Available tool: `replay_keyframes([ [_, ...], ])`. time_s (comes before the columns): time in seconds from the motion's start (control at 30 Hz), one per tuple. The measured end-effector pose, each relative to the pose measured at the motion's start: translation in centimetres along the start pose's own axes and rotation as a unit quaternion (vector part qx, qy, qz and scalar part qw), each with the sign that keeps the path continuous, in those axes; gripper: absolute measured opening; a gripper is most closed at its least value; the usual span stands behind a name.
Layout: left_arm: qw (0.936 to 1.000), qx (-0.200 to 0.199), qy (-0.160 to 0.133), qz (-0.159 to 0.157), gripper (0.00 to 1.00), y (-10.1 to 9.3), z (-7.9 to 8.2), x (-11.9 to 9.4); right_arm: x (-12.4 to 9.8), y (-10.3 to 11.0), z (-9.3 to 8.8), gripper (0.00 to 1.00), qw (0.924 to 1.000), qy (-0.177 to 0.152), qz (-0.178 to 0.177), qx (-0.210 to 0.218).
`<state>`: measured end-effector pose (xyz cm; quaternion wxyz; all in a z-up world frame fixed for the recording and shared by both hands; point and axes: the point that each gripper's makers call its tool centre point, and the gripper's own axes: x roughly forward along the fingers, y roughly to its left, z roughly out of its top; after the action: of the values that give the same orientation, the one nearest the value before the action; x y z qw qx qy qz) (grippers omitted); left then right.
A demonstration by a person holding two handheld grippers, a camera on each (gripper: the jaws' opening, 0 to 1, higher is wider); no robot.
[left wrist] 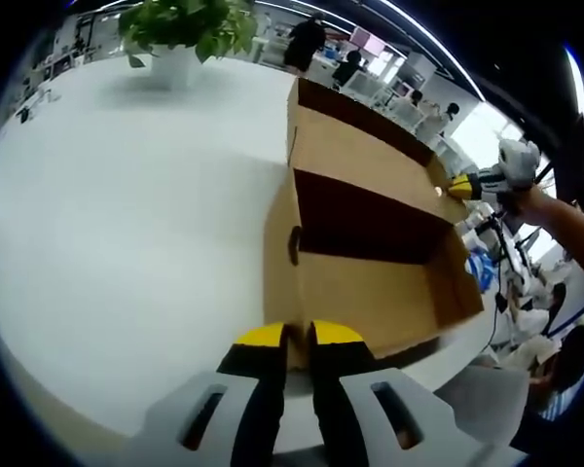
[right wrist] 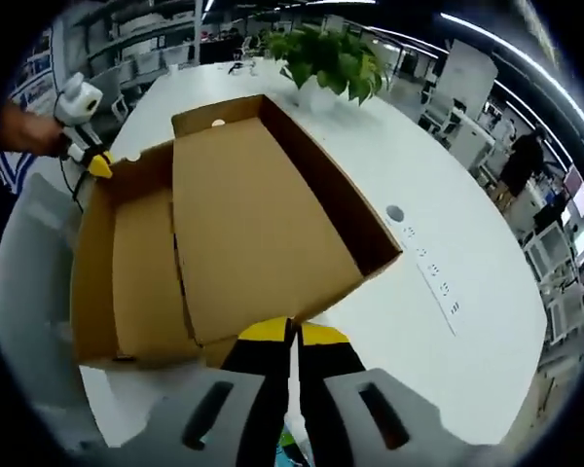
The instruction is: Operate the shoe box by opening the lid, removing the specified soft item, and placing it in the target area until the item is outside and the box remains undamaged.
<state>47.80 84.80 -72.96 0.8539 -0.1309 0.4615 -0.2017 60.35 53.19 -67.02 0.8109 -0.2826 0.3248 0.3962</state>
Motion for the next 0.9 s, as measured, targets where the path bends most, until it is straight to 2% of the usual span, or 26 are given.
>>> replay_keyframes([
  [0.17, 1.0000, -0.001, 0.000, 0.002, 0.05, 0.0, 0.1, 0.0, -1.4, 0.7, 0.2, 0.00, 0.9987, -0.014, -0.018, -0.046],
  [0.37, 1.0000, 0.000, -0.002, 0.004, 0.05, 0.0, 0.0, 0.1, -2.5, 1.6, 0.4, 0.00, 0.9970, -0.029, -0.035, -0.062],
  [0.73, 1.0000, 0.003, -0.003, 0.009, 0.05, -0.1, -0.1, 0.1, -4.1, 2.6, 0.5, 0.00, 0.9951, -0.059, -0.052, -0.059],
  [0.9, 0.9999, 0.004, -0.005, 0.010, 0.05, -0.1, -0.1, 0.1, -4.8, 3.3, 0.9, 0.00, 0.9947, -0.082, -0.048, -0.039],
])
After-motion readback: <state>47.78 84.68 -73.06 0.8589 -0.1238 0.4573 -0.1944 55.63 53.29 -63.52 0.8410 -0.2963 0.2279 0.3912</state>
